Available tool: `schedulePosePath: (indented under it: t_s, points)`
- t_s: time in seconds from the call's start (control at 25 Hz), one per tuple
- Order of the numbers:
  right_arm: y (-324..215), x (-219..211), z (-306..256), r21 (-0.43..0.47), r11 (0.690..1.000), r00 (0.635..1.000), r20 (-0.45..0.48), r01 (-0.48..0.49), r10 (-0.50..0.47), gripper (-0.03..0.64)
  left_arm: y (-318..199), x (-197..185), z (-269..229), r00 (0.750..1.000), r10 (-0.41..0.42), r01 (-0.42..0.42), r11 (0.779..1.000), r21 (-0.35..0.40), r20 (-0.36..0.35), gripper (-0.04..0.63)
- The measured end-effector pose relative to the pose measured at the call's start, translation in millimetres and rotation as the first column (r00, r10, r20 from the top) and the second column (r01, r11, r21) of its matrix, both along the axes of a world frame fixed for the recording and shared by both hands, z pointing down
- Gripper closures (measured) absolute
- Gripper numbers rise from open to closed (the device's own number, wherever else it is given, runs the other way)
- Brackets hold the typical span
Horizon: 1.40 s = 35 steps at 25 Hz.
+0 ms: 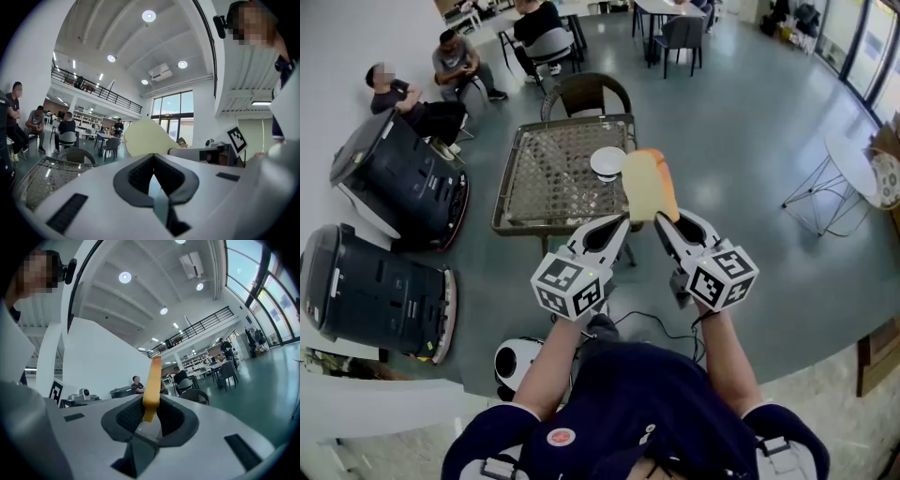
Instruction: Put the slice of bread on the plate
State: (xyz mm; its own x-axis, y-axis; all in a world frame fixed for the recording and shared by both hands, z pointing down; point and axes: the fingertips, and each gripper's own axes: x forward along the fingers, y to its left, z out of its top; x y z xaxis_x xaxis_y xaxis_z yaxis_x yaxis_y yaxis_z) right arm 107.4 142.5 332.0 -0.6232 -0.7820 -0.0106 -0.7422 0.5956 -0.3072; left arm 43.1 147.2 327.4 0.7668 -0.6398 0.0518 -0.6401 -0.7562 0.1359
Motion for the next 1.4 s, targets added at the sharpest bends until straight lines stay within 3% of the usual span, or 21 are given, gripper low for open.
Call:
schedulePosePath:
  t_s: [0.76,1.4]
  points:
    - [-22.7,2.9,0.2,0.010,1.000,0.999,0.021,0.029,-0.030,0.532,-19.4,3.0,5.3,0.999,-0.025,0.025,1.000,-0.012,0.027,0.589]
    - [-120.2,-12.7,29.4,-0.065,0.998,1.000,0.005,-0.022,0.022,0.532,-120.7,-23.7,36.7,0.999,-0.013,0.015,0.997,-0.073,0.031,0.589]
